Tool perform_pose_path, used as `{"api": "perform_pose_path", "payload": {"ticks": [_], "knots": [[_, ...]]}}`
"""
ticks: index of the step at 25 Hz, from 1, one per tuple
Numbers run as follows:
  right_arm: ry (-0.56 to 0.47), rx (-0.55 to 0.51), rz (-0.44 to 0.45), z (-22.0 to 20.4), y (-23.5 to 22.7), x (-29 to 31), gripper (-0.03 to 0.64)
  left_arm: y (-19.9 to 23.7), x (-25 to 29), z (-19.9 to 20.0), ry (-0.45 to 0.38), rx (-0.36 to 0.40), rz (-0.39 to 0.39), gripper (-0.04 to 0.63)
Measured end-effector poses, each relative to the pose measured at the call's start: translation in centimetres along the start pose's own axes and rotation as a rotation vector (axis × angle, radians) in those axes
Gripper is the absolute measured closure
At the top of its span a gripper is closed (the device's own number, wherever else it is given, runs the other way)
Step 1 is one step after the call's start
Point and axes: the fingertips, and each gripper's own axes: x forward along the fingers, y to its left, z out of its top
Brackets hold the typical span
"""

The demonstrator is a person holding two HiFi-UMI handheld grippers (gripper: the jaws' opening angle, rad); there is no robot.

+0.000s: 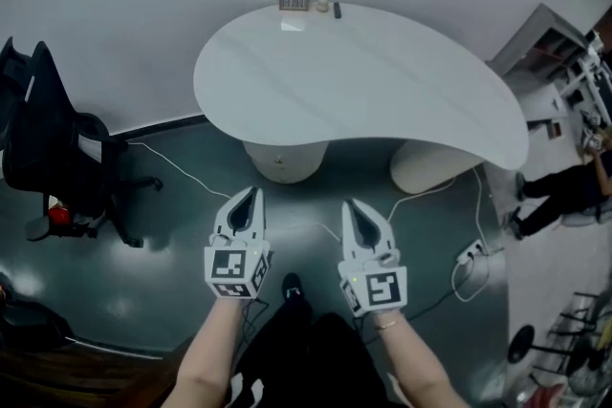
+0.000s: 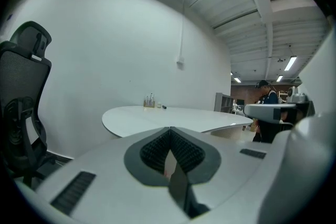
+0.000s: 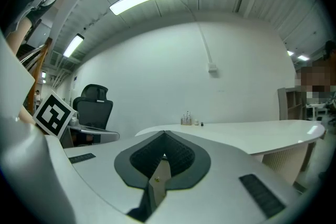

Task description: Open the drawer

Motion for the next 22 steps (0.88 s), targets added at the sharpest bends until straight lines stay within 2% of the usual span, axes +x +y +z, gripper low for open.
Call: {"api": "perform_pose_path", "payload": {"ticks": [4,14,18,22], "knots": [[-0.001,0.015,-0.003,-0.5,-0.3,1.2,0.614,0.7,1.9,-1.3,0.022,0.003,-0.002,0.59],[0.045,0.027,0.029,-4.4,-1.0,3.0,0.614,2.2,6.9,-7.8,0.113,-0.006,0.051,0.491],[0.042,0.029,0.048,-6.1,-1.4,3.2,0.614,2.5,8.6,-10.8,0.151,0.006,0.076,0.474],[0.037,0.021,0.06,-8.5,-2.1,2.9,0.614,2.4,10.4,-13.4,0.149,0.037,0.087,0.465]]}}
